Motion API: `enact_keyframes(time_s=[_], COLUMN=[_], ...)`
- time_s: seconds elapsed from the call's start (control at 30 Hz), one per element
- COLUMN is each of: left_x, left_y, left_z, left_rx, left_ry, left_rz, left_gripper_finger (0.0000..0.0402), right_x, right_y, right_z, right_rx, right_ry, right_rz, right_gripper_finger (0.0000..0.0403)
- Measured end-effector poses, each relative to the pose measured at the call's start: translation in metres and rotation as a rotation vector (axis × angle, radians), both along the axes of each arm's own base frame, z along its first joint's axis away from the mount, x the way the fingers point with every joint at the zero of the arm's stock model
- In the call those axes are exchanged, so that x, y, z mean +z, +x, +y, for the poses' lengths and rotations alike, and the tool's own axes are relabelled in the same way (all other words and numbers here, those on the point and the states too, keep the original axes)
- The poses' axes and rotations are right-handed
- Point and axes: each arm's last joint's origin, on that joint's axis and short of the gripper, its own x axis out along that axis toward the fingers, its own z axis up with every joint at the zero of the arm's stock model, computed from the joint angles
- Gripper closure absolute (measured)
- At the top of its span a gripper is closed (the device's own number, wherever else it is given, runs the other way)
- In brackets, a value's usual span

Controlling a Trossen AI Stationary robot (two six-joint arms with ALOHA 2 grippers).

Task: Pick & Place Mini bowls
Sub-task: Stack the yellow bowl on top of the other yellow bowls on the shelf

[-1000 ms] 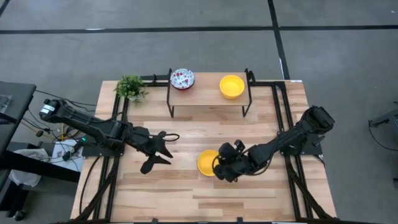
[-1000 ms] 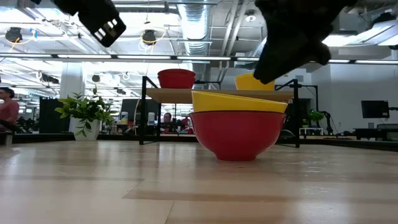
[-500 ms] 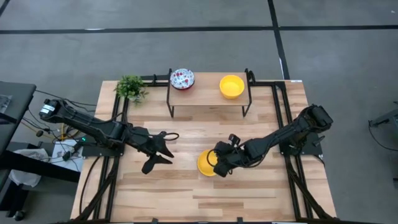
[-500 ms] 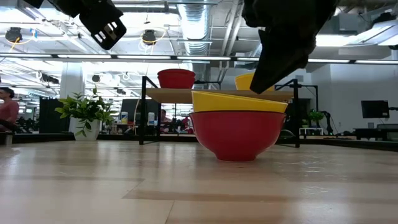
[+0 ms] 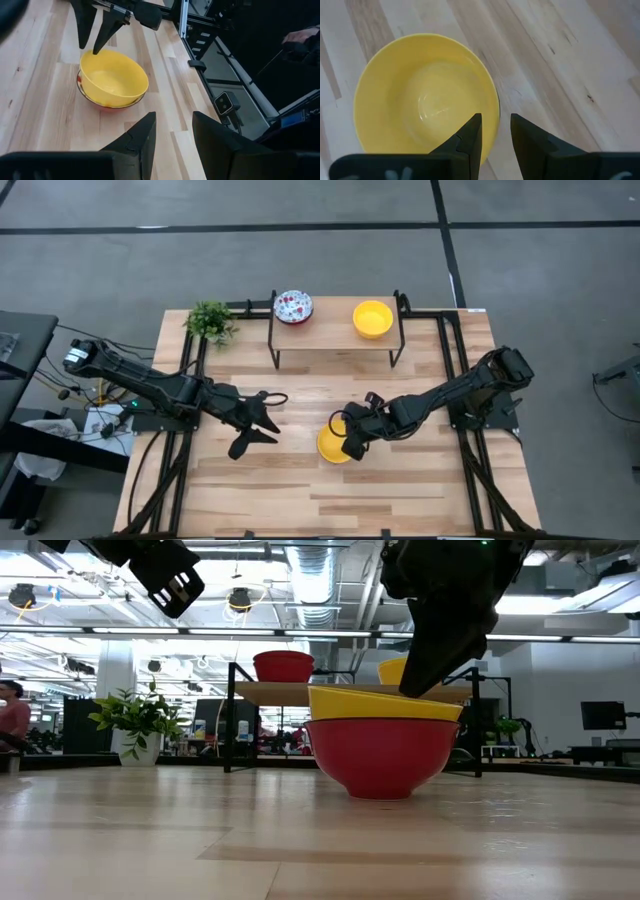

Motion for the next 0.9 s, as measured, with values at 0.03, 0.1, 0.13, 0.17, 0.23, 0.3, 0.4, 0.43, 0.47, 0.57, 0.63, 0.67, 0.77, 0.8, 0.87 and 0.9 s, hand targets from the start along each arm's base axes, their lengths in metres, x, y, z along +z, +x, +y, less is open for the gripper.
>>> enact_keyframes(time_s=[0.03, 0.1, 0.13, 0.17, 0.23, 0.3, 0.4, 0.43, 0.47, 0.57, 0.63, 0.67, 0.77, 0.8, 0.87, 0.9], left_x=[0.000, 0.000, 0.000, 0.000, 0.000, 0.001, 0.001, 0.001, 0.001, 0.002, 0.002, 0.002, 0.002, 0.002, 0.002, 0.002], left_y=[0.000, 0.000, 0.000, 0.000, 0.000, 0.000, 0.001, 0.001, 0.001, 0.001, 0.001, 0.001, 0.001, 0.001, 0.001, 0.001], left_z=[0.000, 0.000, 0.000, 0.000, 0.000, 0.000, 0.000, 0.000, 0.000, 0.000, 0.000, 0.000, 0.000, 0.000, 0.000, 0.000], left_rx=[0.000, 0.000, 0.000, 0.000, 0.000, 0.001, 0.001, 0.001, 0.001, 0.001, 0.001, 0.001, 0.001, 0.001, 0.003, 0.003], left_ry=[0.000, 0.000, -0.001, -0.001, -0.002, -0.005, -0.006, -0.007, -0.008, -0.008, -0.009, -0.009, -0.010, -0.011, -0.014, -0.015], left_rz=[0.000, -0.001, -0.003, -0.004, -0.005, -0.006, -0.011, -0.013, -0.014, -0.018, -0.019, -0.019, -0.022, -0.024, -0.025, -0.025], left_gripper_finger=[0.0276, 0.0276, 0.0276, 0.0276, 0.0276, 0.0276, 0.0276, 0.0276, 0.0276, 0.0276, 0.0276, 0.0276, 0.0276, 0.0276, 0.0276, 0.0276], right_x=[0.000, 0.000, 0.000, 0.000, 0.000, 0.000, 0.000, 0.000, 0.000, -0.004, -0.005, -0.006, -0.011, -0.011, -0.010, -0.009], right_y=[0.000, 0.000, 0.001, 0.001, 0.001, 0.001, 0.002, 0.002, 0.002, 0.005, 0.005, 0.007, 0.008, 0.008, 0.009, 0.008], right_z=[0.000, -0.001, -0.002, -0.002, -0.002, -0.003, -0.004, -0.005, -0.006, -0.008, -0.009, -0.009, -0.010, -0.010, -0.009, -0.009], right_rx=[0.000, -0.003, -0.005, -0.005, -0.004, -0.005, -0.003, -0.002, -0.002, -0.009, -0.006, -0.006, 0.016, 0.021, 0.023, 0.023], right_ry=[0.000, 0.001, 0.002, 0.005, 0.008, 0.013, 0.030, 0.040, 0.045, 0.051, 0.058, 0.067, 0.088, 0.093, 0.098, 0.097], right_rz=[0.000, 0.000, 0.000, 0.001, 0.002, 0.003, 0.008, 0.011, 0.013, 0.021, 0.028, 0.021, 0.053, 0.049, 0.039, 0.042], right_gripper_finger=[0.0310, 0.0310, 0.0310, 0.0310, 0.0310, 0.0310, 0.0310, 0.0310, 0.0310, 0.0310, 0.0310, 0.0310, 0.0311, 0.0313, 0.0320, 0.0325])
